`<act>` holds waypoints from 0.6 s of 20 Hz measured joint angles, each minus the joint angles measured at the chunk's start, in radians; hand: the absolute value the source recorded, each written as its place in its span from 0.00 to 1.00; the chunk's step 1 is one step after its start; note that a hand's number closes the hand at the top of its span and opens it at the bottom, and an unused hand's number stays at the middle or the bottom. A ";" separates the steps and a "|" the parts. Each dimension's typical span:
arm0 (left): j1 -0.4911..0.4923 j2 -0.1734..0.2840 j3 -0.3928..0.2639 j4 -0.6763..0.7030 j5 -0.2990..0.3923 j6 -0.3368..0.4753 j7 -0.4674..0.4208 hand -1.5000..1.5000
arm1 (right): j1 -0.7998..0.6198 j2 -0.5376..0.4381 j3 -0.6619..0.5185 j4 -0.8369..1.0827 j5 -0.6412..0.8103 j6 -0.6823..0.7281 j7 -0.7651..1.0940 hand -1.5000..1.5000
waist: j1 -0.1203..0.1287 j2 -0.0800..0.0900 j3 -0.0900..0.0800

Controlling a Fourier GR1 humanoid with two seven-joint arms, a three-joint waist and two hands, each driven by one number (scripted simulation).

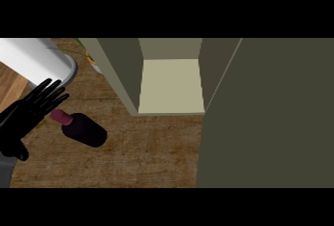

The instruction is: Pick up the wine, place it into the cabinet and close the cabinet

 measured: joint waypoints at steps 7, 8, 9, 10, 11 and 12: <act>-0.017 -0.021 -0.020 0.095 -0.157 -0.009 -0.134 0.00 | 0.017 0.004 -0.009 0.001 0.003 0.017 -0.017 0.00 | 0.000 0.000 0.000; -0.018 -0.025 -0.024 0.109 -0.176 -0.008 -0.151 0.00 | 0.010 0.003 -0.014 0.001 0.002 0.017 -0.012 0.00 | -0.001 0.001 0.000; -0.028 -0.031 -0.026 0.123 -0.186 -0.004 -0.158 0.00 | 0.007 0.002 -0.023 0.001 0.001 0.020 -0.014 0.00 | -0.001 0.001 0.000; -0.032 -0.026 -0.026 0.139 -0.199 -0.005 -0.172 0.00 | 0.002 0.004 -0.023 0.001 0.000 0.018 -0.009 0.00 | -0.002 0.001 0.000; -0.029 -0.030 -0.030 0.142 -0.209 -0.003 -0.181 0.00 | 0.001 0.003 -0.029 0.000 -0.001 0.019 -0.007 0.00 | -0.001 0.000 0.000; -0.039 -0.030 -0.032 0.157 -0.218 -0.001 -0.189 0.00 | -0.016 0.003 -0.032 0.005 0.000 0.016 0.000 0.00 | 0.000 0.001 0.000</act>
